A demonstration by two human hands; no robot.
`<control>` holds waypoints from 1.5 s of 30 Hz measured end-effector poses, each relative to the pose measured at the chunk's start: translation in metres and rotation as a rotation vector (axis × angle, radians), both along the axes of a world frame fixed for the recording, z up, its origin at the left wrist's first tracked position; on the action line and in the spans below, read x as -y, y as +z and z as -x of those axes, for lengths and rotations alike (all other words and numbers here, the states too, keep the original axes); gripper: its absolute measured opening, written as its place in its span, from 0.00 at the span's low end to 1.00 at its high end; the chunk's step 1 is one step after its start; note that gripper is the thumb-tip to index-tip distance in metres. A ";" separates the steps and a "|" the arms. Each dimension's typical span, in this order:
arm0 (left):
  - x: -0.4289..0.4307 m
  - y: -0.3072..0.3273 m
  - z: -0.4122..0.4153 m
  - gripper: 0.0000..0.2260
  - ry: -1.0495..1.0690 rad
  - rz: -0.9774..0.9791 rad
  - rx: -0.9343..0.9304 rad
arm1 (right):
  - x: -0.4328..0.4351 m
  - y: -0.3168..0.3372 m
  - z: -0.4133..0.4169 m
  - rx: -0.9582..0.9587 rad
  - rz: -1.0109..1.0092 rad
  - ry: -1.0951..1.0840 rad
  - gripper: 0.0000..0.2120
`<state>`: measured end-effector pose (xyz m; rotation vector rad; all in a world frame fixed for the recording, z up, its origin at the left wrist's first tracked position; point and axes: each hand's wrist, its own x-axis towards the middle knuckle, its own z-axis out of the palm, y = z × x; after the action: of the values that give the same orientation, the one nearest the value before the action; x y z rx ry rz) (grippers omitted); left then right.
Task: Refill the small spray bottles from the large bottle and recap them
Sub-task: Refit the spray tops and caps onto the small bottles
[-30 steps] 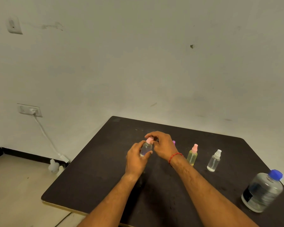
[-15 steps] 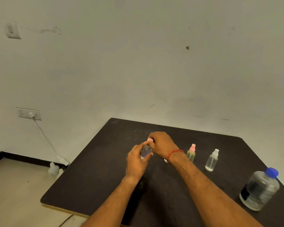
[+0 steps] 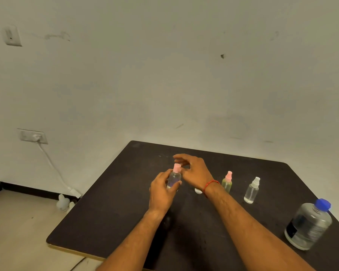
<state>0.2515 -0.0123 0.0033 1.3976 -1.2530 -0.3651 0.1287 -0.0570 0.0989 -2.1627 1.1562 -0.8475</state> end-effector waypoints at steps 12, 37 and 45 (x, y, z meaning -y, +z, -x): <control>0.004 0.004 0.002 0.19 0.008 0.003 0.028 | -0.012 -0.006 -0.001 0.188 -0.021 -0.097 0.27; 0.000 0.005 -0.002 0.19 0.014 0.022 0.037 | -0.012 -0.019 -0.003 0.335 -0.014 -0.197 0.18; 0.000 0.007 0.002 0.19 -0.009 0.018 0.045 | -0.008 -0.024 -0.008 0.331 -0.093 -0.043 0.29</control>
<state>0.2497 -0.0124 0.0101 1.3919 -1.2970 -0.3288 0.1367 -0.0490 0.0753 -1.8421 1.0525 -1.0991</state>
